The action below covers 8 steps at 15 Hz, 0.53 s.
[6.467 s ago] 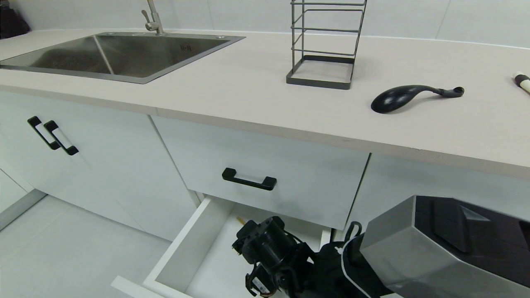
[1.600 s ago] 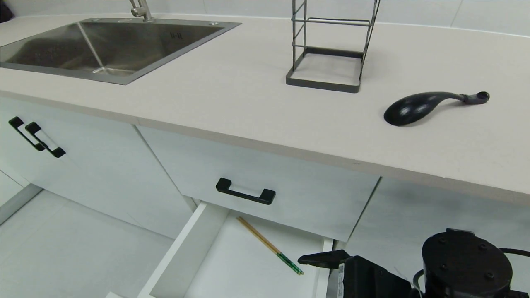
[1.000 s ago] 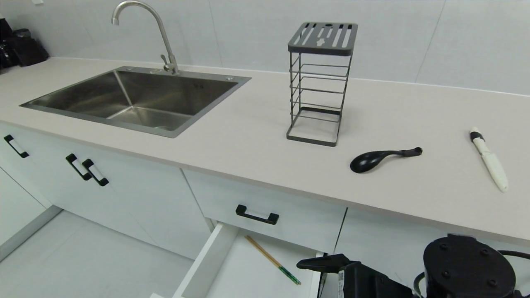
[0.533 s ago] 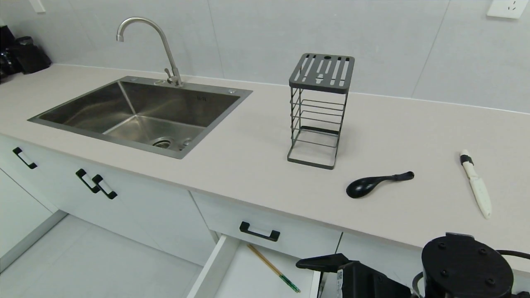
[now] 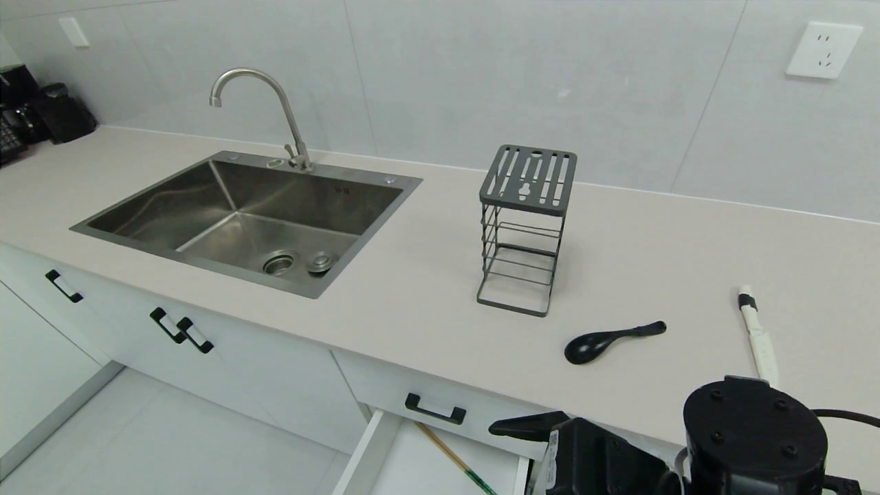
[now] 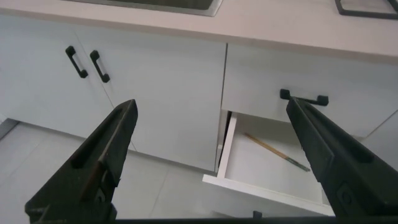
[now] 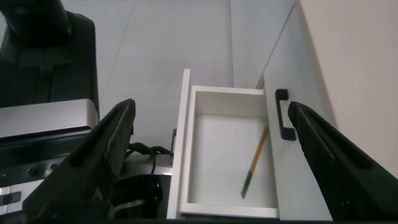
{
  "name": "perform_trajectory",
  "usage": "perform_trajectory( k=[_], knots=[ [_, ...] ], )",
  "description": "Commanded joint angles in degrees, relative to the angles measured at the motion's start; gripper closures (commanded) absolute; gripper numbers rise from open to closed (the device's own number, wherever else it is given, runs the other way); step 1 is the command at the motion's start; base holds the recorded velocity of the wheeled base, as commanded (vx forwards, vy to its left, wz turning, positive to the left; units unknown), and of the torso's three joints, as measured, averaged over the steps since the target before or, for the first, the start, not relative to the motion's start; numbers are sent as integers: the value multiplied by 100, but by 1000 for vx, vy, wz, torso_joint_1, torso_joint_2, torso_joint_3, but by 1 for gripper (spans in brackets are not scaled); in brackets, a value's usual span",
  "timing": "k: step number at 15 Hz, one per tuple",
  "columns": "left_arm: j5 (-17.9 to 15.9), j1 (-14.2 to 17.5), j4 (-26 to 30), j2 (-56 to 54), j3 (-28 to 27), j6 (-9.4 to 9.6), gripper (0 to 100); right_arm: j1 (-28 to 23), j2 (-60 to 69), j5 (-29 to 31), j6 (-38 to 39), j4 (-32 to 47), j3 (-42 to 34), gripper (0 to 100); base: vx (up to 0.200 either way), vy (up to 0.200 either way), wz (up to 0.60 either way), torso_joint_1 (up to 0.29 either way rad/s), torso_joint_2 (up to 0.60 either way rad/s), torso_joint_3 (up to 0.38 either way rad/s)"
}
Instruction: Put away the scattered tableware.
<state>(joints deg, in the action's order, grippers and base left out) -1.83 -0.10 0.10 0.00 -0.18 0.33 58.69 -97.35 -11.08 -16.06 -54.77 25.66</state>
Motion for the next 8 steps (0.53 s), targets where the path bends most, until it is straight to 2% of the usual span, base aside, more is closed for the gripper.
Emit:
perform_trajectory(
  k=[1, 3, 6, 8],
  knots=[
    [-2, 1, -1, 0, 1, 2, 0, -85, -135, -17, 6, 2, 115, 0, 0, 0, 0, 305, -579, -286],
    [-2, 1, -1, 0, 1, 2, 0, -182, -302, -61, 6, 81, 290, 0, 0, 0, 0, 303, -586, -283],
    [-2, 1, -1, 0, 1, 2, 0, -411, -495, -210, -12, 652, 791, 0, 0, 0, 0, 284, -554, -272],
    [-2, 1, -1, 0, 1, 2, 0, -560, -601, -254, -20, 722, 835, 0, 0, 0, 0, 71, -146, -66]
  ],
)
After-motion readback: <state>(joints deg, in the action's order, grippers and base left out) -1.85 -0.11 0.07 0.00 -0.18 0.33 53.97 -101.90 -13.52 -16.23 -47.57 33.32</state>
